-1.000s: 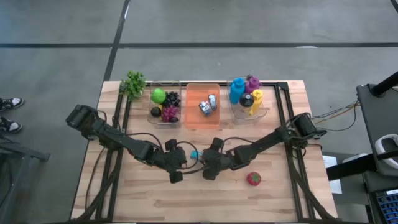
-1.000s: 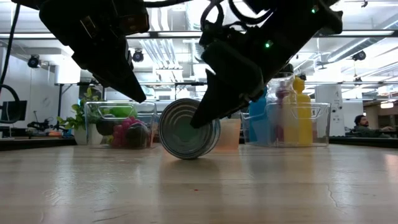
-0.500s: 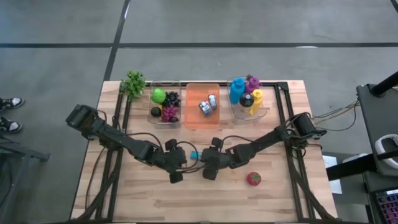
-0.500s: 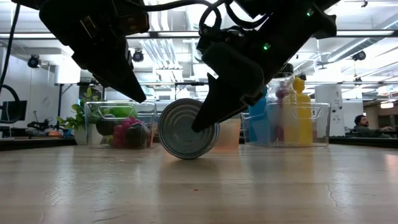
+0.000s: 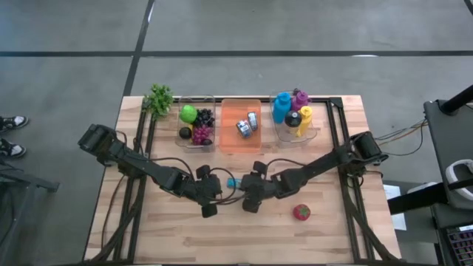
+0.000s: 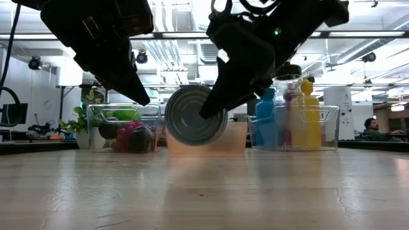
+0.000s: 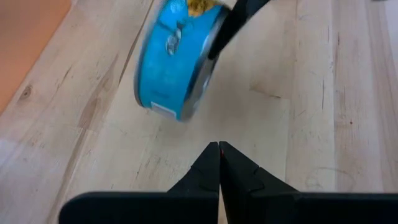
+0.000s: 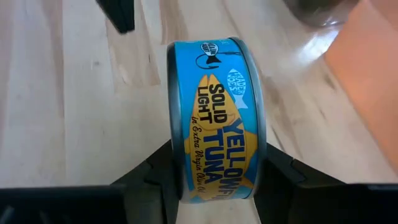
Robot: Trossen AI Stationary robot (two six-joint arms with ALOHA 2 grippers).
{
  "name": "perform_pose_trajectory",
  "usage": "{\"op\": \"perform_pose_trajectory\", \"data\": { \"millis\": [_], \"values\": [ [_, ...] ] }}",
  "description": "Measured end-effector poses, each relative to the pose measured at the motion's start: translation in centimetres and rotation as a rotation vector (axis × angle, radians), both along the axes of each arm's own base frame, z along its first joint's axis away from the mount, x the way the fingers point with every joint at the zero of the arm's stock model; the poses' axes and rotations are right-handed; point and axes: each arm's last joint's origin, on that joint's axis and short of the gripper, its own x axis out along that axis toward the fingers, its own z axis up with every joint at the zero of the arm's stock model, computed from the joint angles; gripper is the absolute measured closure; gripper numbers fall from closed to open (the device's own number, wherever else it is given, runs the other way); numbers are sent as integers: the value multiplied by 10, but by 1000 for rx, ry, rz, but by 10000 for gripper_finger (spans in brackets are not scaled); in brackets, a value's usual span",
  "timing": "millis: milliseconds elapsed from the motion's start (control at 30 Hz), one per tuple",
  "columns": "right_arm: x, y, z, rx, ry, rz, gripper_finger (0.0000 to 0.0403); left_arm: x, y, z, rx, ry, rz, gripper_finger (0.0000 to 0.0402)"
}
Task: Pick & Place Food Item
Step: Put the yellow and blue tuna can into the orange bin
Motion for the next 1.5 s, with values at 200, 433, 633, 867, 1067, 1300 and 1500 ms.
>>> {"op": "perform_pose_trajectory", "data": {
  "millis": [200, 433, 633, 867, 1067, 1300, 1500],
  "values": [
    [-6, -5, 15, -43, -11, -43, 265, 0, 0, 0, 2, 1, -2, 398],
    [-11, -17, 37, -84, -67, -124, 265, 0, 0, 0, 7, 6, -9, 398],
    [-13, -38, 55, -133, -144, -265, 265, 0, 0, 0, 7, 6, -11, 398],
    [-7, -76, 65, -147, -202, -400, 265, 0, 0, 0, 7, 6, -12, 398],
    [-4, -113, 65, -141, -220, -512, 265, 0, 0, 0, 8, 6, -14, 398],
    [-3, -141, 62, -110, -238, -592, 265, 0, 0, 0, 7, 5, -14, 398],
    [1, -144, 61, -63, -270, -572, 265, 0, 0, 0, 7, 6, -14, 398]
  ]
}}
